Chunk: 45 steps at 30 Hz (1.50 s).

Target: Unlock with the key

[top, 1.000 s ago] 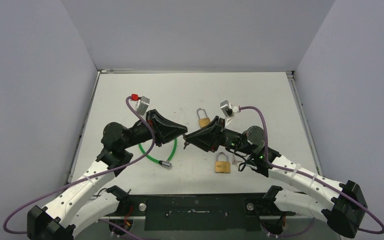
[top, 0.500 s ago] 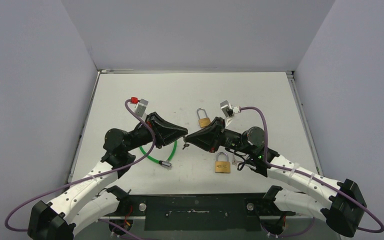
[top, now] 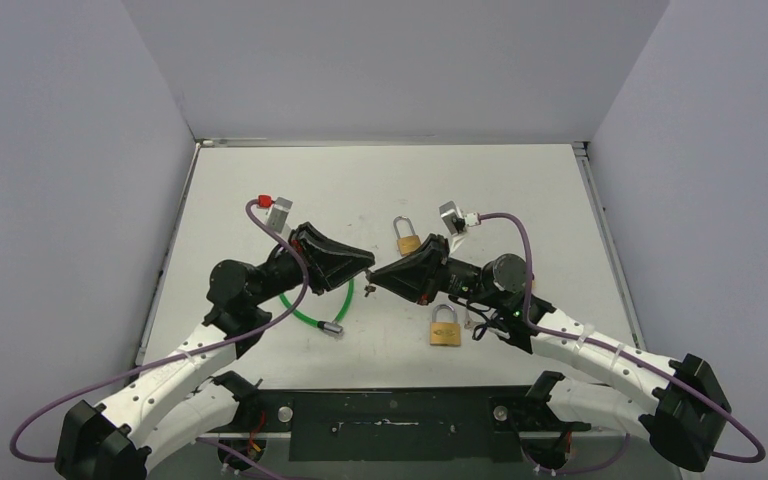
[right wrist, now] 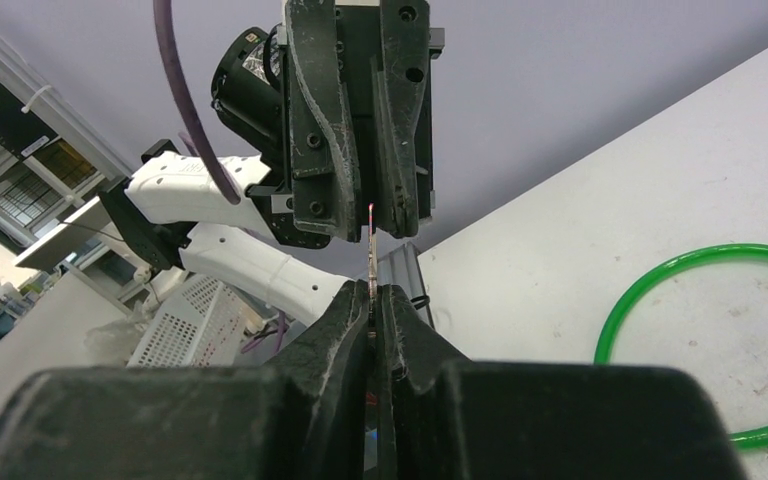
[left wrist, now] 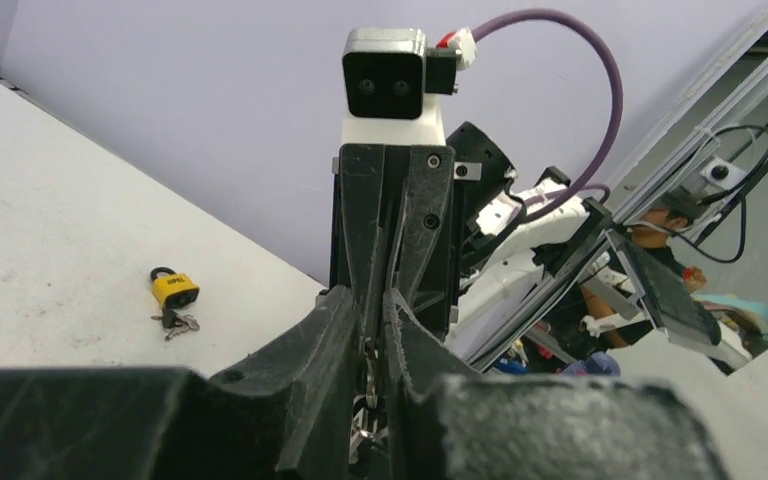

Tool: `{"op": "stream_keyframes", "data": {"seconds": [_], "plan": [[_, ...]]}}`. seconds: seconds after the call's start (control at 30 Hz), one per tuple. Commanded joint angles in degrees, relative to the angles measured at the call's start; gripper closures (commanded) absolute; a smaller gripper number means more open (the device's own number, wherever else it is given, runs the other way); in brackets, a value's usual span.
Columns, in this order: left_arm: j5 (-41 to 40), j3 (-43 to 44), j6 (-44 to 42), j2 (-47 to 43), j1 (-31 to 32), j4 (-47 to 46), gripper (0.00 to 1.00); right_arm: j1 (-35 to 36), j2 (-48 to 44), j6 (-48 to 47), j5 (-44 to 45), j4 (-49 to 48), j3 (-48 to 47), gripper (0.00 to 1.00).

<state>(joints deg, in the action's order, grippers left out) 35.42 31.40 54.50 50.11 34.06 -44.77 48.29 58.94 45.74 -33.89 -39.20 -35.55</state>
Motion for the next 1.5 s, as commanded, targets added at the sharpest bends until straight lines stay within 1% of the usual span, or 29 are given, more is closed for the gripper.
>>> {"op": "stream_keyframes", "data": {"seconds": [0.0,0.03,0.07,0.1,0.13,0.17,0.23,0.33,0.43,0.53,0.7,0.8,0.87,0.93,1.0,1.07,1.13,1.23,1.3,1.4,1.47], "plan": [[-7.0,0.2,-1.7,-2.5,0.2,2.2,0.66,-0.6,-0.1,-1.3,1.0,-1.4,0.2,1.00],[-10.0,0.9,-3.6,-3.9,0.2,6.3,0.50,-0.8,-0.4,-2.2,2.0,0.3,0.3,1.00],[-14.4,1.8,-5.5,-5.3,0.2,12.0,0.37,-0.9,-0.7,-3.4,3.2,1.9,0.4,1.00],[-19.7,3.0,-7.6,-7.0,0.2,20.1,0.29,-1.2,-1.1,-4.2,4.3,3.3,0.8,1.00],[-24.9,4.5,-9.7,-8.4,0.2,26.7,0.22,-1.3,-1.6,-5.0,5.4,4.7,1.1,1.00],[-29.5,6.2,-11.9,-9.5,0.2,32.2,0.19,-1.4,-2.1,-5.6,6.4,5.9,1.6,1.00],[-35.8,8.1,-17.1,-10.9,0.2,39.6,0.14,-1.6,-2.9,-6.7,8.1,8.4,2.4,1.00],[-42.4,10.6,-21.1,-10.2,0.2,49.5,0.14,-1.6,-3.9,-7.1,10.8,10.9,4.0,1.00],[-47.1,12.7,-22.3,-5.9,0.2,56.9,0.14,-1.6,-4.3,-7.3,13.1,13.6,5.4,1.00],[-47.6,13.2,-22.1,1.4,0.4,59.4,0.15,-1.8,-4.6,-7.6,15.9,16.5,7.2,1.00],[-50.3,13.8,-22.1,13.8,1.1,61.0,0.20,-2.0,-5.1,-7.0,17.1,18.3,10.6,1.00],[-51.0,14.9,-20.7,19.6,1.8,63.6,0.22,-2.2,-5.9,-6.0,16.9,18.2,12.7,1.00],[-52.2,14.6,-19.1,21.5,2.3,64.9,0.22,-2.2,-5.9,-5.8,16.1,17.6,14.2,1.00],[-52.3,13.0,-17.9,22.0,2.6,63.7,0.22,-2.4,-5.1,-5.5,15.3,16.8,15.1,1.00],[-50.4,10.6,-17.9,22.1,2.8,59.7,0.25,-2.4,-4.1,-5.1,14.4,16.0,15.7,1.00],[-49.0,8.8,-19.5,22.9,3.5,55.1,0.26,-2.5,-3.1,-4.9,13.3,15.3,15.9,1.00],[-48.8,8.8,-20.8,25.0,3.8,53.4,0.29,-2.4,-2.4,-4.9,12.5,15.3,15.8,1.00],[-48.6,10.9,-23.1,29.6,4.7,53.8,0.35,-2.5,-2.1,-5.1,12.3,15.9,15.8,1.00],[-48.7,12.6,-24.6,33.8,5.5,54.2,0.37,-2.5,-2.2,-5.1,12.6,16.3,15.8,1.00],[-50.9,16.2,-25.1,39.0,6.1,54.9,0.41,-2.7,-2.4,-5.1,13.0,16.6,15.8,1.00],[-53.2,18.8,-25.1,42.4,6.2,55.0,0.46,-2.8,-2.6,-4.9,13.3,16.8,15.7,1.00]]}}
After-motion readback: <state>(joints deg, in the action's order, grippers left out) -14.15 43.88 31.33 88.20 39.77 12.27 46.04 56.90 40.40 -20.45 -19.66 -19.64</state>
